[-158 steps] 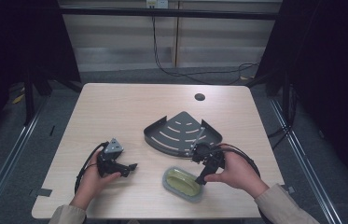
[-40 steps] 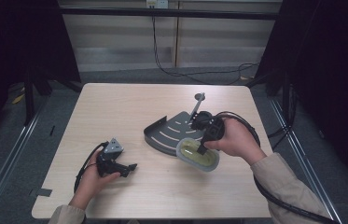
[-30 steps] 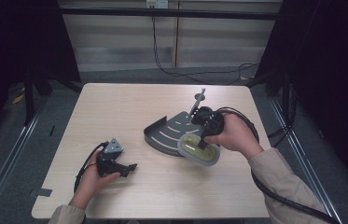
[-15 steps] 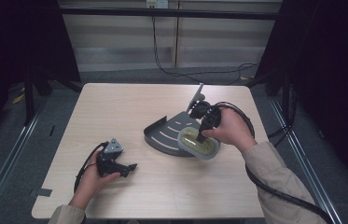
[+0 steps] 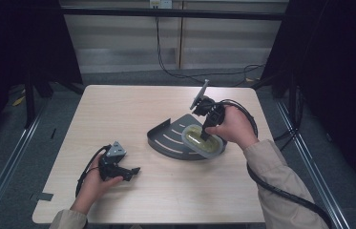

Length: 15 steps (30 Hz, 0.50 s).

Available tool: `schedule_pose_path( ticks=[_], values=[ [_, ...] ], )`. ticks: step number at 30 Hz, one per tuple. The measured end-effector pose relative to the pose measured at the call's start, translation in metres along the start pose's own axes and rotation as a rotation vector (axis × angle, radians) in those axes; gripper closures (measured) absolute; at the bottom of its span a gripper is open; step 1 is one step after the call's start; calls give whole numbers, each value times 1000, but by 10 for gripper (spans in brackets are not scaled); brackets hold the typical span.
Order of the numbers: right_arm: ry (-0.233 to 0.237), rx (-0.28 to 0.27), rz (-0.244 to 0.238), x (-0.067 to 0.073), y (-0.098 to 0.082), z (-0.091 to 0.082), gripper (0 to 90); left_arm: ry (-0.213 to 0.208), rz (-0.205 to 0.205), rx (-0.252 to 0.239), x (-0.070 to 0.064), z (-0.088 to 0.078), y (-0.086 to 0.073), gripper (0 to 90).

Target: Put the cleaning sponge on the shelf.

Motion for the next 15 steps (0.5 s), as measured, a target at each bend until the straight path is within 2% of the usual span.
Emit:
schedule_pose_path(
  ticks=[5, 6, 15],
  values=[
    [-5, -5, 9, -4, 2, 1, 715, 0, 0, 0, 0, 0, 0, 115],
    [-4, -3, 31, -4, 3, 1, 715, 0, 0, 0, 0, 0, 0, 115],
    [-8, -12, 58, -13, 6, 5, 715, 0, 0, 0, 0, 0, 0, 115]
  ],
)
Point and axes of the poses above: each handheld gripper's, and its own axes: z roughly forward along the jaws, y roughly out of its top, x roughly to its left, the point moved 2 cm from there along z, roughly forward along the jaws, and after that the axes turned 12 degrees about z, right-handed, at the moved point
